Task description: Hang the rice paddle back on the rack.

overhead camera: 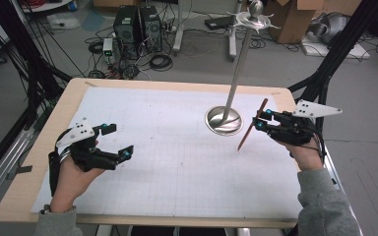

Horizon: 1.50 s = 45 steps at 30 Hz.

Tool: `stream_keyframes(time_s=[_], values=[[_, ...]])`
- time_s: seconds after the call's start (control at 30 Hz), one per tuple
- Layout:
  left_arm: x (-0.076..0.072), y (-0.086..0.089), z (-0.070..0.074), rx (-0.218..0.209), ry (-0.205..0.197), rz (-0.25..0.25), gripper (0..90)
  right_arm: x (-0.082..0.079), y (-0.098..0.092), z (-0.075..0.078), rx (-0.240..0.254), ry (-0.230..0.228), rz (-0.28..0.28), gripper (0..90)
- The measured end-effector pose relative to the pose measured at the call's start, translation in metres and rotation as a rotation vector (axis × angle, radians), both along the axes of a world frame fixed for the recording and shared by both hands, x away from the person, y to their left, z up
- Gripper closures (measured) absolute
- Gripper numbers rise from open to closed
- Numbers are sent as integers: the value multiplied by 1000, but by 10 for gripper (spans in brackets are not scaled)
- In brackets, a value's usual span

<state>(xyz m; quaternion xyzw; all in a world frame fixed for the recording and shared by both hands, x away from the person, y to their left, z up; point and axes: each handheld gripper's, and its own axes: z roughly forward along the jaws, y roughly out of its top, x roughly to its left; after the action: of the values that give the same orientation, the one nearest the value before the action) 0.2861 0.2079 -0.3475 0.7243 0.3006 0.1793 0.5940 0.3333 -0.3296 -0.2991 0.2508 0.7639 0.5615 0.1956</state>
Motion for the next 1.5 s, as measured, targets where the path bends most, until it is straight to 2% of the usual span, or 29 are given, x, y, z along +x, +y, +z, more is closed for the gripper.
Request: stream_keyframes(time_s=[0.2,0.3,0.33,0.43,0.63,0.8,0.93,1.1,1.23,1.5], values=[[0,-2,-2,-1,4,2,18,7,-7,5,15,15,-6,648],[0,-1,-3,3,7,3,18,10,-8,10,-2,15,-3,648],[0,0,-3,1,10,4,18,12,-8,11,-4,7,-2,648],[0,1,-3,-18,16,-10,18,15,-9,16,-4,21,5,648],[-3,-1,-1,-22,-1,-20,18,25,-13,23,-3,40,19,648],[-4,3,0,-20,-3,-9,18,30,-17,26,-6,44,5,648],[-5,5,-1,-19,0,-4,18,34,-20,29,-5,31,-18,648],[-7,5,-2,-10,2,-21,18,39,-23,35,-20,31,-28,648],[-7,6,-3,-13,4,-16,18,43,-25,39,-13,44,-31,648],[-5,10,-4,-13,11,-11,18,50,-27,45,-1,31,-43,648]])
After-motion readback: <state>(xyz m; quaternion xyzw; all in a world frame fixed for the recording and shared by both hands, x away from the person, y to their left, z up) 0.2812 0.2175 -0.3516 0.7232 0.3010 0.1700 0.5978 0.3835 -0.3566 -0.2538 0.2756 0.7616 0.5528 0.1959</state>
